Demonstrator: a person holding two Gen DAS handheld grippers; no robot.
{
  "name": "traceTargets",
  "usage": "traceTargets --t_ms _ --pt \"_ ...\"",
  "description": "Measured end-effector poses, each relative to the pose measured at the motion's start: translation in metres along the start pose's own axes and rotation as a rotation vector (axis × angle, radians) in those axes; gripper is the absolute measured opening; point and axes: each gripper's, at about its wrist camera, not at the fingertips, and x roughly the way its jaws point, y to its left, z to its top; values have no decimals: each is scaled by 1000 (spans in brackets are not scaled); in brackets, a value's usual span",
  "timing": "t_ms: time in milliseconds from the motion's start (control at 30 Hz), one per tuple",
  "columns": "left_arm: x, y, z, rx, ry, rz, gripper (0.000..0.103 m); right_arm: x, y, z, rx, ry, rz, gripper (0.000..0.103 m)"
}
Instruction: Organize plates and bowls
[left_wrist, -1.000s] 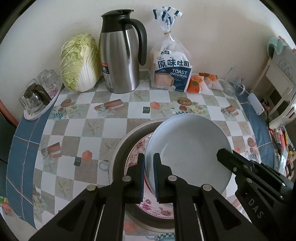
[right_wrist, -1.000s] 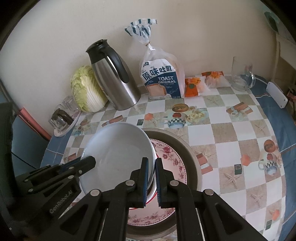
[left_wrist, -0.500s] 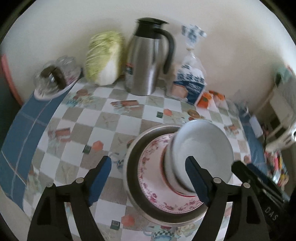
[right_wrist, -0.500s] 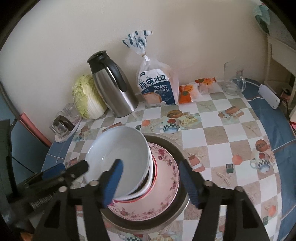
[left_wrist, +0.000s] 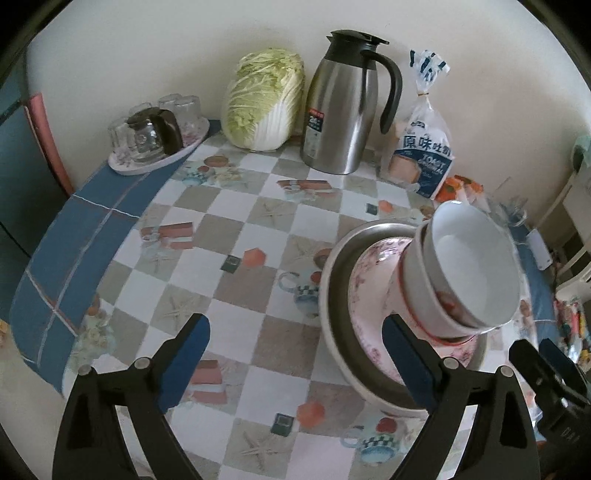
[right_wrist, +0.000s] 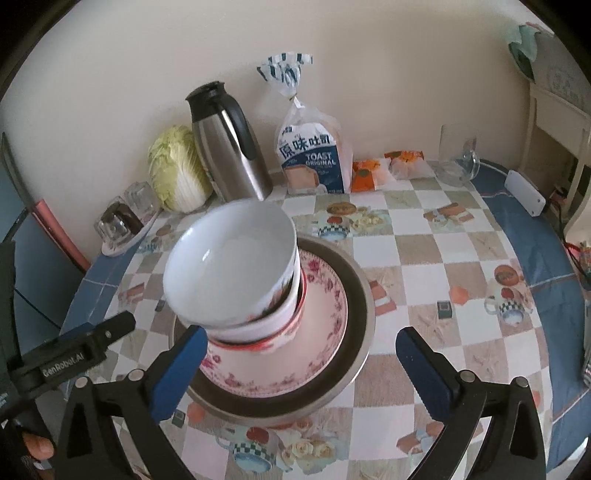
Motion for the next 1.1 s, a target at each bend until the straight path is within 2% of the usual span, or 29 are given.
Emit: traceTargets --t_ms 400,567,733,1100 --pt "2 -14 -13 109 32 93 95 14 -4 -19 3 61 -31 103" --pt "9 -22 -18 157 64 98 95 17 -8 -20 11 72 -37 103" --pt "11 -33 -20 203 63 96 95 22 -12 -22 18 91 -47 103" --pt "20 -37 -21 214 83 98 95 26 -17 -23 24 107 -60 103"
